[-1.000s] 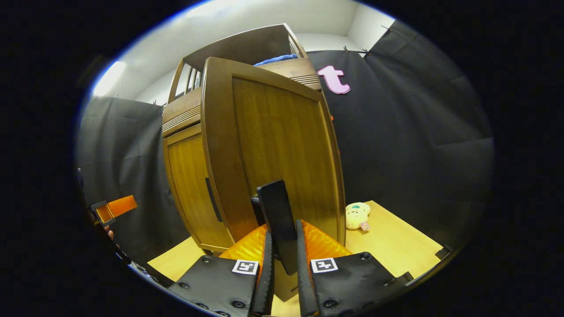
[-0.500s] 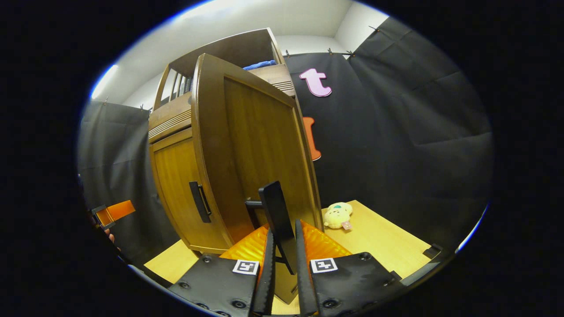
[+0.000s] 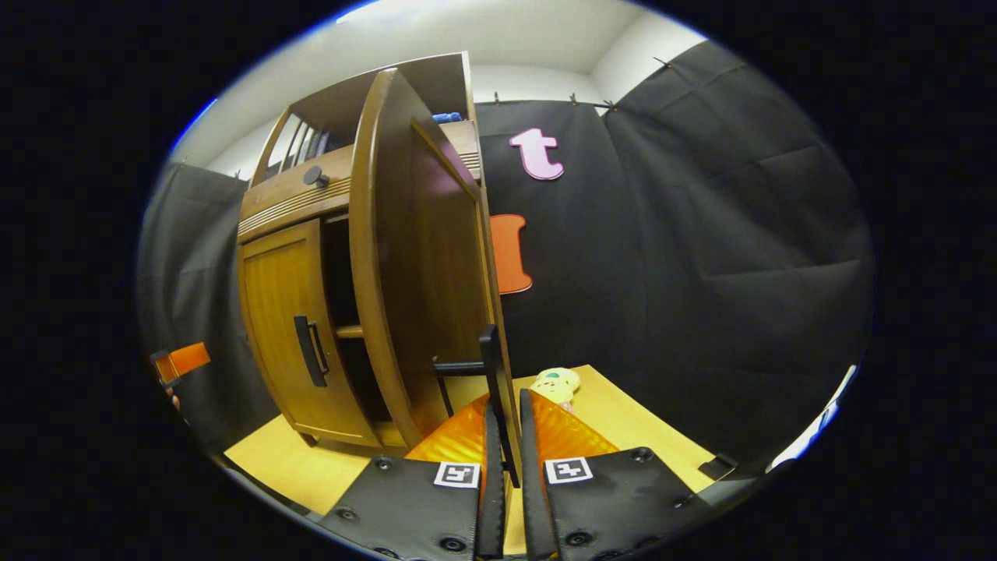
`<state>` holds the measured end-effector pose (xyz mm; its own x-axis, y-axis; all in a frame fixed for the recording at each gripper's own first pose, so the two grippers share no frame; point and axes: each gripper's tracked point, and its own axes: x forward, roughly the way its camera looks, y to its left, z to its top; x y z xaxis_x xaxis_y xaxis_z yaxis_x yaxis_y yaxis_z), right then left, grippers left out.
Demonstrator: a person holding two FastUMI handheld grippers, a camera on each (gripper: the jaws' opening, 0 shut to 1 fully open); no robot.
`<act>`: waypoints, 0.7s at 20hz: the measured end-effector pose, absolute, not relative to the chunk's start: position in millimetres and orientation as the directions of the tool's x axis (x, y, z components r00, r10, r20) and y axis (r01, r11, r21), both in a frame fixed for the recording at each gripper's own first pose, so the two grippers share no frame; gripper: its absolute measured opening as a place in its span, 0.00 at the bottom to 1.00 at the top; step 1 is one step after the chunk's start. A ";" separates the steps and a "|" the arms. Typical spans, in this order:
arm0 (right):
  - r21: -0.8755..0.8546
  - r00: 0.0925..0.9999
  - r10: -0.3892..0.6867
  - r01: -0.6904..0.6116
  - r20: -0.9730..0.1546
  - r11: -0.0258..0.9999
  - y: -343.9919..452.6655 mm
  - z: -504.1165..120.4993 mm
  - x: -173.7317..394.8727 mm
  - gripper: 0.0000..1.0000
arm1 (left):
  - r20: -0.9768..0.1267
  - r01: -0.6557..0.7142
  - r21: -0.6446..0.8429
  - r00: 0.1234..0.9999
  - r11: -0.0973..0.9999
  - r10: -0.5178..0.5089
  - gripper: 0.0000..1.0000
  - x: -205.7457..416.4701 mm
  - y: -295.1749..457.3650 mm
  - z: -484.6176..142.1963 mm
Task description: Open the right door of the double-door shoe cabinet with the right hand, and open the left door with the left hand.
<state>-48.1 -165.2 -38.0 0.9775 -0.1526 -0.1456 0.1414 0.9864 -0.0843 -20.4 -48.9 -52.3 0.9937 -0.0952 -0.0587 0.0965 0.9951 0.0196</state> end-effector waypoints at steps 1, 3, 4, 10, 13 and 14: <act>-0.116 0.977 -0.148 0.131 -0.155 0.985 -173.0 -36.4 -50.2 0.17 | -0.054 0.098 0.021 0.994 0.995 -0.097 0.92 -20.6 -49.3 -51.6; -0.101 0.978 -0.113 0.097 -0.173 0.990 -179.7 -34.6 -49.4 0.17 | -0.046 0.095 0.022 0.994 0.995 -0.094 0.92 -22.4 -46.9 -49.5; -0.097 0.980 -0.098 0.083 -0.172 0.992 -184.7 -32.8 -48.1 0.17 | -0.044 0.091 0.023 0.995 0.996 -0.090 0.92 -22.6 -45.3 -48.7; -0.060 0.988 -0.022 0.013 -0.150 0.998 -206.2 -31.0 -52.3 0.17 | -0.030 0.068 0.028 0.997 0.997 -0.067 0.92 -24.2 -33.7 -43.9; -0.046 0.991 -0.008 0.001 -0.136 0.999 -206.3 -32.4 -55.5 0.18 | -0.032 0.056 0.022 0.998 0.998 -0.056 0.92 -25.6 -27.6 -45.1; -0.042 0.990 -0.009 0.003 -0.139 0.999 -206.4 -34.1 -56.3 0.18 | -0.033 0.053 0.021 0.998 0.998 -0.053 0.92 -26.1 -26.1 -45.5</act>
